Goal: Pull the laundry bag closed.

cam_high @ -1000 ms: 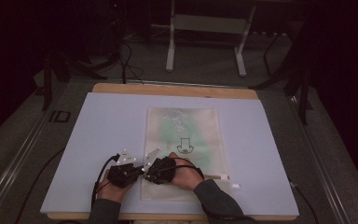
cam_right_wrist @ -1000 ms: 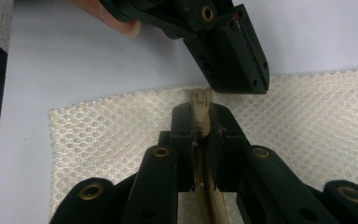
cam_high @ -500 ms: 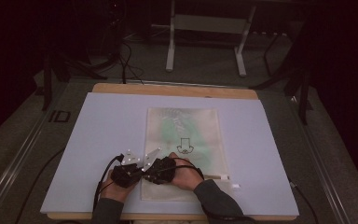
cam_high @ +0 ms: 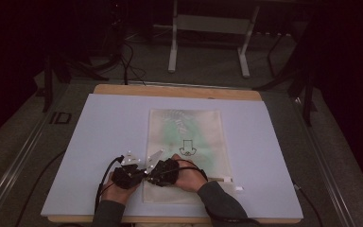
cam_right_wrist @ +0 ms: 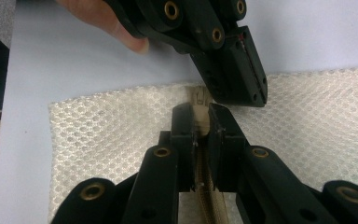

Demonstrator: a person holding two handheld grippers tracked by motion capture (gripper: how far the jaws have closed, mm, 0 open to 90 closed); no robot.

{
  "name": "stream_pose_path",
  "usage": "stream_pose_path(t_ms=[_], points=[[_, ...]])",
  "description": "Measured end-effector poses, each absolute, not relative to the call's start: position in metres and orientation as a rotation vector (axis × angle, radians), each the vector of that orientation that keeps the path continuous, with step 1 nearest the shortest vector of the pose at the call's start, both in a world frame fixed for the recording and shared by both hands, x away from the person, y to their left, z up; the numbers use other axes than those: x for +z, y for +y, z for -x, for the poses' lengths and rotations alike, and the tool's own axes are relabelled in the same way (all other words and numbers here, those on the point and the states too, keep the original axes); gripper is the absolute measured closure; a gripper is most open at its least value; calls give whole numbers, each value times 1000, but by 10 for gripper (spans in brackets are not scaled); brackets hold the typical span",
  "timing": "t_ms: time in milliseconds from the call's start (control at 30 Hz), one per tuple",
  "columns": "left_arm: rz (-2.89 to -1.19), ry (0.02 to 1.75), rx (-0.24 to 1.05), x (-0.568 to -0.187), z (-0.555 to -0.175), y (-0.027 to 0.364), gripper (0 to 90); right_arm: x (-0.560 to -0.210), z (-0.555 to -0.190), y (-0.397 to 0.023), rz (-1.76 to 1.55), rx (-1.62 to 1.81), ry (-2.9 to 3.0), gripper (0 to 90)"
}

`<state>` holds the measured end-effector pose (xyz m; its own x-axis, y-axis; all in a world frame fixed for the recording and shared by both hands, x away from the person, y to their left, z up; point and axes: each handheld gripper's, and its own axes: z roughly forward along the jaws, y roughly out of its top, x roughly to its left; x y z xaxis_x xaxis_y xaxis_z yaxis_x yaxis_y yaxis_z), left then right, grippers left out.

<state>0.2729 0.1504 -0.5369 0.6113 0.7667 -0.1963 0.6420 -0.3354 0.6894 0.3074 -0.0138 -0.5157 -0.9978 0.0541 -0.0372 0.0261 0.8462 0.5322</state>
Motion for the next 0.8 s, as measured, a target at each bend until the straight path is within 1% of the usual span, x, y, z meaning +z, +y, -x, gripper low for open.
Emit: stream_pose_path(t_ms=[567,800], points=[[-2080,1099,215,-537,-273,150,898,-514,-309,-27,-61,830,2972,823],[-2079,1102,213,-537,-273,150,897,-513,-305,-26,-40,796,2952,823]])
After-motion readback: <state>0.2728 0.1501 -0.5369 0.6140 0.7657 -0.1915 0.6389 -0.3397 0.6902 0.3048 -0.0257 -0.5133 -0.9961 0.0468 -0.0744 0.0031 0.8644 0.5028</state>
